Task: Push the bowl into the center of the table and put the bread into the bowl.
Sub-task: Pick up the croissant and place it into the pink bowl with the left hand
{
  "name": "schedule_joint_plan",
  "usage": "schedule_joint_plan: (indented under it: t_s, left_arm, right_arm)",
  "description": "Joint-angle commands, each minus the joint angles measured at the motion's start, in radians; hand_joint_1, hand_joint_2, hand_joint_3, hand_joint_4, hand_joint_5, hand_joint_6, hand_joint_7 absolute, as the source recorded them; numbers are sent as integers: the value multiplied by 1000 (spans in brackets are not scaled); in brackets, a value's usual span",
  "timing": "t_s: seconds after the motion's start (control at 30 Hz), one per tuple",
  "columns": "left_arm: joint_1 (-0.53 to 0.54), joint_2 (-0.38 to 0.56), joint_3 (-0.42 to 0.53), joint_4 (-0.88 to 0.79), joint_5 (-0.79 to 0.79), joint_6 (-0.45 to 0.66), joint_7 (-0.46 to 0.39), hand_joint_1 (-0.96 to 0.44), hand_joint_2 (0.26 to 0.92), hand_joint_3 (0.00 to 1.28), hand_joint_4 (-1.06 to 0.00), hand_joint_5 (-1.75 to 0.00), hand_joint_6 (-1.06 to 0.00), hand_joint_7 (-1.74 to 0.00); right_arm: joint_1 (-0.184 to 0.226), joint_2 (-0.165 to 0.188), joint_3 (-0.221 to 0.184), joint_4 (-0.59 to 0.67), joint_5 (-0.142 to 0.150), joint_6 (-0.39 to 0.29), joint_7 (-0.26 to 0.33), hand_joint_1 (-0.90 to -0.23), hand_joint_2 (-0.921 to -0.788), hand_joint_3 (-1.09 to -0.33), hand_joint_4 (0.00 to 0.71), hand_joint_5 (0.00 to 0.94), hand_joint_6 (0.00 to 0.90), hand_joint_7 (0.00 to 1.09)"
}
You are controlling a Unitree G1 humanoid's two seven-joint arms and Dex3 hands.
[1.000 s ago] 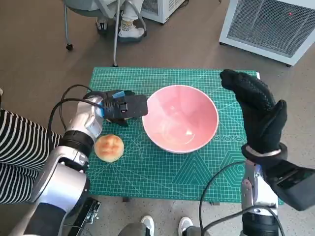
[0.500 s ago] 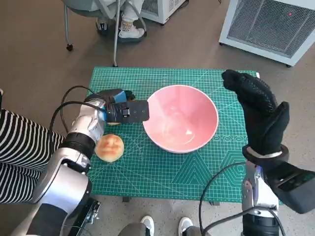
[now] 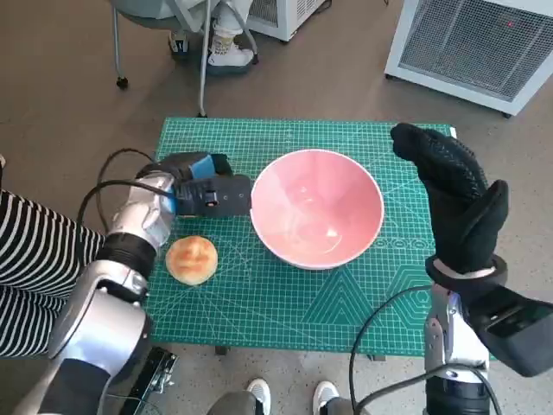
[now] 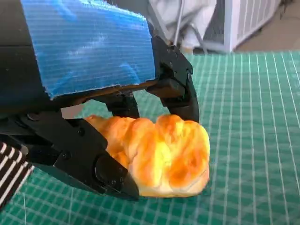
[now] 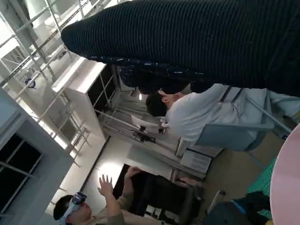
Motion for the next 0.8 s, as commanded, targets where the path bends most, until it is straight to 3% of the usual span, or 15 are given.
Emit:
schedule_joint_plan:
  t_s: [0.03,0.4,0.53,0.8]
  left_arm:
    - [-42,37,43,-75,-30,-32,35,1,920,85,-719,-1230,-570,-1120]
    - [-13,64,92,-194,-51,-48,42,1,920,73,-731,-1220,-586,-1100]
    - [151,118,209,-687,-149,-127,31,2,920,72,-735,-1183,-576,-1142]
    - [258,104,233,-965,-184,-130,-50,2,920,73,-740,-1192,-571,-1135]
  right_arm:
    - [25,-6,-2,8,-6,10,-1,-696,-921,-745,197,0,112,384]
    - [26,-7,-2,7,-6,9,-1,-697,-921,-744,197,0,105,385]
    - [24,-5,-2,15,-1,1,5,-696,-921,-749,198,0,104,386]
    - [23,-5,-1,18,5,-2,6,-694,-921,-754,195,0,101,389]
